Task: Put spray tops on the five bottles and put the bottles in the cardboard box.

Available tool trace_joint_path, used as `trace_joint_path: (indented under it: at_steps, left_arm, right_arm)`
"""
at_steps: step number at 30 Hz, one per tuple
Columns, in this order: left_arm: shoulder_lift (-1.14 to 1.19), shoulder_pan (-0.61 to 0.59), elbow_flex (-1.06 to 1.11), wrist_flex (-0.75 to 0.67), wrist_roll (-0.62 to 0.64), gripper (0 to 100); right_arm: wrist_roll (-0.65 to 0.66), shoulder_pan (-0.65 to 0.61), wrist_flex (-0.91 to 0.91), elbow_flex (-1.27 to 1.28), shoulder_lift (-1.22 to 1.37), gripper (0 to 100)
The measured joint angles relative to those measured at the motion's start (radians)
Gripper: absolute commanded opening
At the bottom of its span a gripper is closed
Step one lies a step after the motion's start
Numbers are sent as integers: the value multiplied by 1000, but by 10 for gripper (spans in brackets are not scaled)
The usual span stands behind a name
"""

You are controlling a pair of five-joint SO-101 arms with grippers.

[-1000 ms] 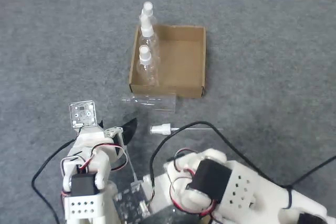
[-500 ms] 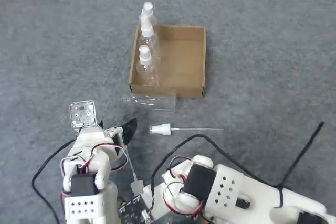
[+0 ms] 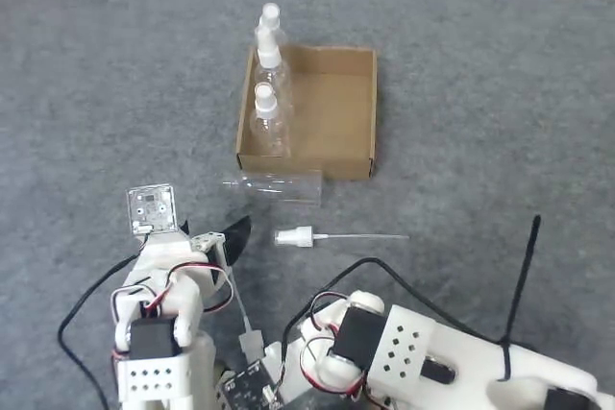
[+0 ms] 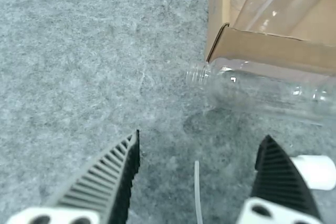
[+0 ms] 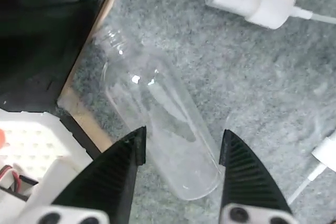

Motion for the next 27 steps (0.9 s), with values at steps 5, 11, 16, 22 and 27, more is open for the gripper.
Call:
trace_joint_path:
  at_steps: [5,11,16,22,27]
  left_arm:
    - [0,0,0,0,0,334]
    - [0,0,0,0,0,334]
    - [0,0,0,0,0,334]
    - [0,0,0,0,0,334]
    - [0,0,0,0,0,334]
  right_arm:
    - [2,0,-37,31,-17,184]
    - [2,0,-87,52,-25,184]
    - [0,26,-109,54,-25,183]
    - [0,43,-138,66,-26,183]
    - [0,44,-118,66,-26,184]
